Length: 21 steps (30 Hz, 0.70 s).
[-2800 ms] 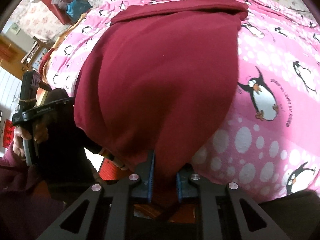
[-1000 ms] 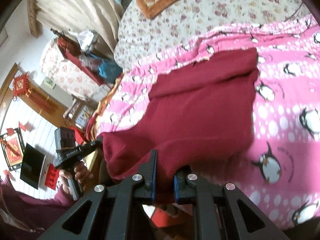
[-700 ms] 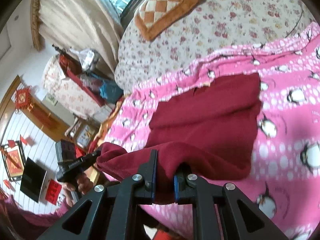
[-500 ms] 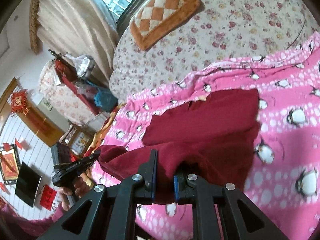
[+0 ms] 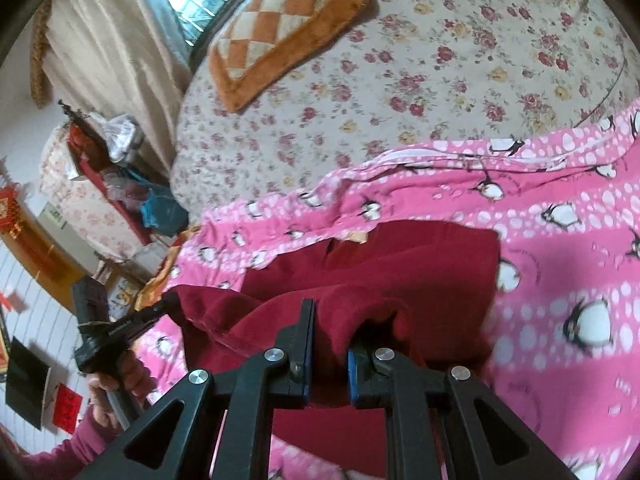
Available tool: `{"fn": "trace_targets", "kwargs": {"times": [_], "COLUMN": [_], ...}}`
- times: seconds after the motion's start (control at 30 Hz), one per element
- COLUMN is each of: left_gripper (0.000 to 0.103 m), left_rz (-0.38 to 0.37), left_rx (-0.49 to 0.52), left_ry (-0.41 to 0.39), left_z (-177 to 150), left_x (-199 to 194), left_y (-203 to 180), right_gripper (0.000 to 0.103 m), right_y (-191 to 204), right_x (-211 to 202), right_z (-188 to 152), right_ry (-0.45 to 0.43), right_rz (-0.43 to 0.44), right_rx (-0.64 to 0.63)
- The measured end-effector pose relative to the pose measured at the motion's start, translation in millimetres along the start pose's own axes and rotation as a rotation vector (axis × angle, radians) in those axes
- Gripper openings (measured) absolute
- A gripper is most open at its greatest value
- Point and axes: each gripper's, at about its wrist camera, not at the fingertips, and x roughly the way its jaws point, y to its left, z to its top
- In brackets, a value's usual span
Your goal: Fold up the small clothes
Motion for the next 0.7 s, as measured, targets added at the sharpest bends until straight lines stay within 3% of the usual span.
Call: {"fn": "trace_targets", "kwargs": {"times": [0.4,0.63,0.7], "left_gripper": [0.006,0.006,0.006], "left_rz": [0.093,0.132,0.114], "left_rx": [-0.081,-0.090,-0.119], "left_ry": [0.118,0.139,0.146], "left_z": [24,26,26], "left_x": [92,119,123], "left_y": [30,37,42], "right_gripper": [0.012,0.012,0.013], "right_y": [-57,-75,-79], "right_x": [81,113,121], "right_z": [41,51,52], "right_ry": [0.082,0.077,0.102], "right_rz": [-0.083,-0.113,-0.123], "right_rx": [0.096,0.144,0.155]}}
